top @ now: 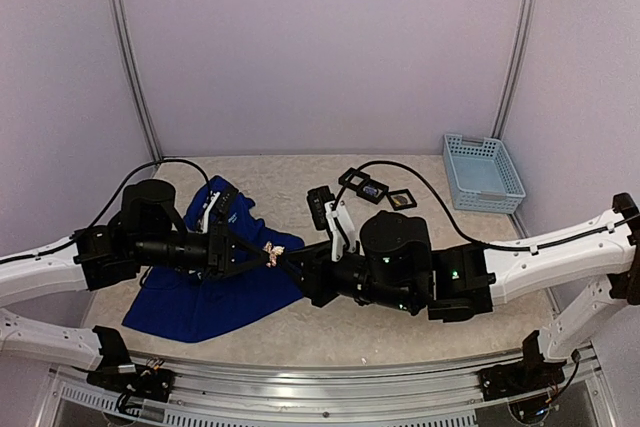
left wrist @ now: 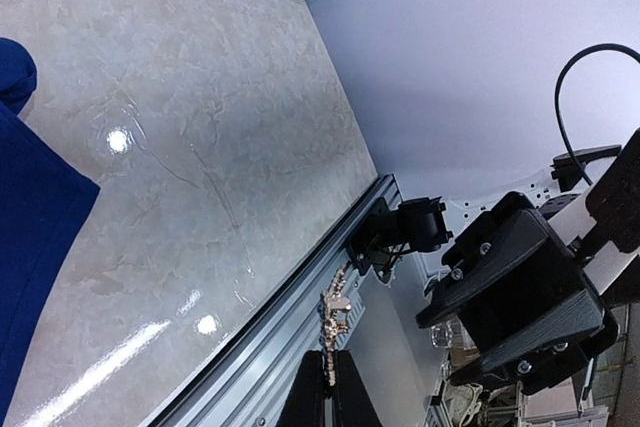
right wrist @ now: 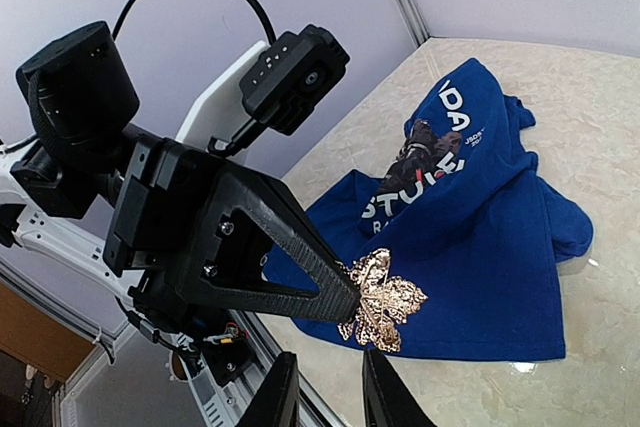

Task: Remove the brooch from the garment
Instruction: Close the brooch securely.

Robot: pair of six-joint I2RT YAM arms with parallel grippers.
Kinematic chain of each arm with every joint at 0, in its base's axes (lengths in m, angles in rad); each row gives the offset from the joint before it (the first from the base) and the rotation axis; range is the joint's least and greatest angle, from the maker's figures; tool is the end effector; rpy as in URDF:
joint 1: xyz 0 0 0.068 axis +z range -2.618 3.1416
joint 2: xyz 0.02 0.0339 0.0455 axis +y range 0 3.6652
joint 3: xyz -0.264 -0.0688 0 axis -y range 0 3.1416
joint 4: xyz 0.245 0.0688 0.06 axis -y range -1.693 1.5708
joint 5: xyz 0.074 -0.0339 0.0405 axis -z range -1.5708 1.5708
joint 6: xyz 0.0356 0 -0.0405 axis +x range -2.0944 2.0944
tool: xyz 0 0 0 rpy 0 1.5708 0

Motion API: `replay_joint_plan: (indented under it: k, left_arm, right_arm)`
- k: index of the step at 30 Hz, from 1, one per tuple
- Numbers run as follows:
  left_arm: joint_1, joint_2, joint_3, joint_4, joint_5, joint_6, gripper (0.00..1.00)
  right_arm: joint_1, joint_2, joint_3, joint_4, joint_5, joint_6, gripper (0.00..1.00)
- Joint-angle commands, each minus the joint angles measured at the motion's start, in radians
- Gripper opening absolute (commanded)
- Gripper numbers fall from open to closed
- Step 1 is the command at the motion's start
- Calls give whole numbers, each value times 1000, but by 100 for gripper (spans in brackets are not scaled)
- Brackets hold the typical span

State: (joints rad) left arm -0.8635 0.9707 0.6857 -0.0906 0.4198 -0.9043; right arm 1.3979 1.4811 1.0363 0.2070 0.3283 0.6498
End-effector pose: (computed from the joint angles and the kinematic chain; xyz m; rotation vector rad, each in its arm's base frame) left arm 0.1332 -0.1782 0.2810 0.2792 2.2474 -1.4822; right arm 0.0712 0.3408 0.2998 -0.4730 1.8957 1.1347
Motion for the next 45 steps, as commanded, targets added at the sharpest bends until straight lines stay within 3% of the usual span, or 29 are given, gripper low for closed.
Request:
replay_joint_plan:
  k: [1, 9, 25, 30, 34, 45]
  left_arm:
    - [-13, -22, 15, -21, -19, 13, 0]
    - [-33, -31, 12, 7, -4, 45, 0]
    - [-62, -52, -6, 54, -1, 108, 0]
    - [-63, -48, -3, 63, 9, 121, 0]
    - [-59, -44, 3, 59, 9, 129, 0]
    - [-39, -33, 5, 21, -13, 101, 0]
  right_arm:
    - [10, 28, 21, -33, -22, -15, 26]
    - [5, 34, 21, -3, -86, -52, 36]
    - [1, 27, 32, -20, -42, -86, 41]
    - [1, 26, 42, -12, -28, -102, 40]
    - [0, 23, 56, -24, -25, -121, 32]
    - [4, 5, 64, -42, 16, -139, 40]
